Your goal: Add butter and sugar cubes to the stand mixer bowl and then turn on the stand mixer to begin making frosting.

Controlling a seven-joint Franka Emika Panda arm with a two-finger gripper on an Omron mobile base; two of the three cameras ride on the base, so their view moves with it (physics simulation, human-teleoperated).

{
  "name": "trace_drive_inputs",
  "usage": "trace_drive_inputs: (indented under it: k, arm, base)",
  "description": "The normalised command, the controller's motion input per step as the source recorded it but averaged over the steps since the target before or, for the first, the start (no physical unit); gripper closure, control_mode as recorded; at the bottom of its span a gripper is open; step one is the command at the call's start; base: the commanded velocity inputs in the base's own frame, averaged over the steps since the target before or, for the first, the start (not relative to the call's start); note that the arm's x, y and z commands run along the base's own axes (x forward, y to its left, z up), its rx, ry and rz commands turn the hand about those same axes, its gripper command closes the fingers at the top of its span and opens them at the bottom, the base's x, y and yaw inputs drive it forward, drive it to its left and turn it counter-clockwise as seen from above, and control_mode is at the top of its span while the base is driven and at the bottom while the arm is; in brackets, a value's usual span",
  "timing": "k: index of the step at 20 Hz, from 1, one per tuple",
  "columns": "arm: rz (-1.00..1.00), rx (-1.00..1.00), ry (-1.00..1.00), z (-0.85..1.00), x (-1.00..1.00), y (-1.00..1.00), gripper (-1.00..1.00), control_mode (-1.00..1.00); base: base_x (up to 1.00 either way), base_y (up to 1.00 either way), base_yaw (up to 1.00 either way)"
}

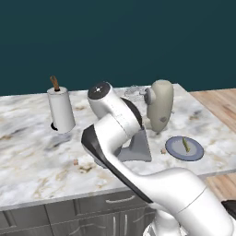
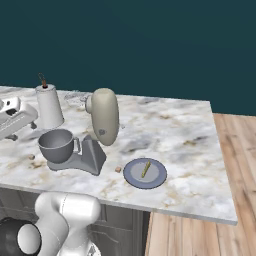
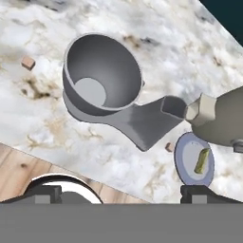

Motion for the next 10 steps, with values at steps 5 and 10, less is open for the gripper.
trace_drive_inputs:
  k: [5,10]
  arm:
    - [0.18,-0.04,0.13,-0.20,0.00,0.49,-1.00,-1.00]
    - [0.16,-0.12,0.18,-0.24,0.04,0.63,-1.00,-1.00]
  base:
    - [0.00,0.00,0.00]
    - [0.00,0.00,0.00]
